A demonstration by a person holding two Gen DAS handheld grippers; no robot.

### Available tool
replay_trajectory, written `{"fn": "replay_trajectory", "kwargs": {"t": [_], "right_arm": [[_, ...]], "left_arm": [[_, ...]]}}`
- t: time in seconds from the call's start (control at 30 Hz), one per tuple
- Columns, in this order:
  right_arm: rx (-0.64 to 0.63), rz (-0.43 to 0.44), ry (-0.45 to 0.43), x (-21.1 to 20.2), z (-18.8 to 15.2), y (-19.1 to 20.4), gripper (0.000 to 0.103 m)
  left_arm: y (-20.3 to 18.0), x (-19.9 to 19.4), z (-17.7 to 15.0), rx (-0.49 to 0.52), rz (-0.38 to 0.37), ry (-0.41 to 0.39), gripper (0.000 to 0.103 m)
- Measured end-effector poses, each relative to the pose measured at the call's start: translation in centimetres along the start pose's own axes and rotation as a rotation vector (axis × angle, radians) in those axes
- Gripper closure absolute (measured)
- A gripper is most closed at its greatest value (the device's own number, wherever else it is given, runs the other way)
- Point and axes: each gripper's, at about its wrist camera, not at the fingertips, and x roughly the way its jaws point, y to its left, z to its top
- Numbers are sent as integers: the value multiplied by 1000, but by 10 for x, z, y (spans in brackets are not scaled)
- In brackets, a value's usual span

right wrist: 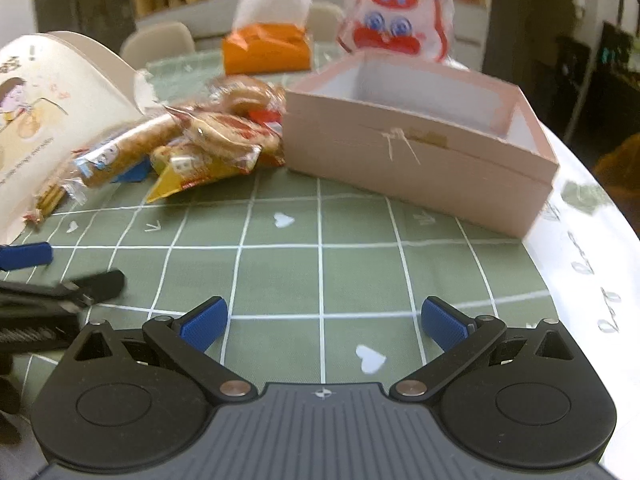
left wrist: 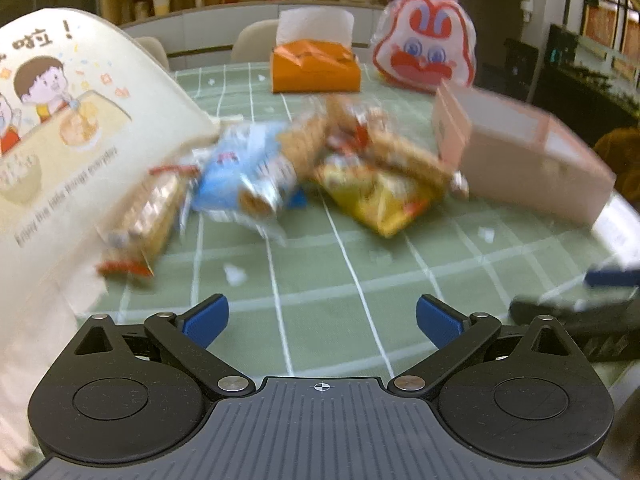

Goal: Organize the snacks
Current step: 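Grasp the clear-wrapped wafer bar with the left gripper while the right tool approaches the snacks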

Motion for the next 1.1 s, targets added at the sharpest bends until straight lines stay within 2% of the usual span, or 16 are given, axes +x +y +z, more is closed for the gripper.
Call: {"fn": "replay_trajectory", "kwargs": {"t": [0.07, 0.13, 0.2, 0.23, 0.33, 0.4, 0.53, 0.6, 0.63, 0.67, 0.87, 1.07, 1.1], "right_arm": [[20, -23, 35, 1, 2, 3, 0], [13, -18, 71, 5, 10, 6, 0], [1, -7, 107, 11, 20, 12, 1], [0, 4, 114, 14, 26, 16, 7], [16, 49, 83, 12, 44, 35, 8], [8, 71, 49, 8, 58, 53, 8], [-15, 110, 48, 6, 82, 82, 8], [-39, 110, 44, 7, 93, 95, 8], [-45, 102, 39, 6, 98, 99, 8], [-49, 93, 35, 7, 104, 102, 8], [-48, 54, 28, 16, 126, 111, 8], [36, 130, 86, 43, 152, 118, 8], [44, 138, 99, 50, 157, 121, 13]], "left_arm": [[14, -10, 18, -1, 1, -17, 0], [35, -16, 41, -2, 52, -11, 0], [61, -9, 59, -36, 119, 38, 0], [73, -5, 64, -57, 137, 63, 0], [105, 18, 72, -96, 165, 143, 0], [115, 31, 72, -85, 166, 172, 0], [121, 48, 69, -77, 89, 196, 2], [121, 55, 68, -64, 54, 204, 14], [121, 58, 68, -59, 34, 212, 43], [118, 62, 69, -57, 26, 225, 59], [123, 57, 68, -75, 1, 243, 63], [108, 36, 60, -83, -57, 249, 63], [106, 33, 57, -83, -63, 258, 63]]}}
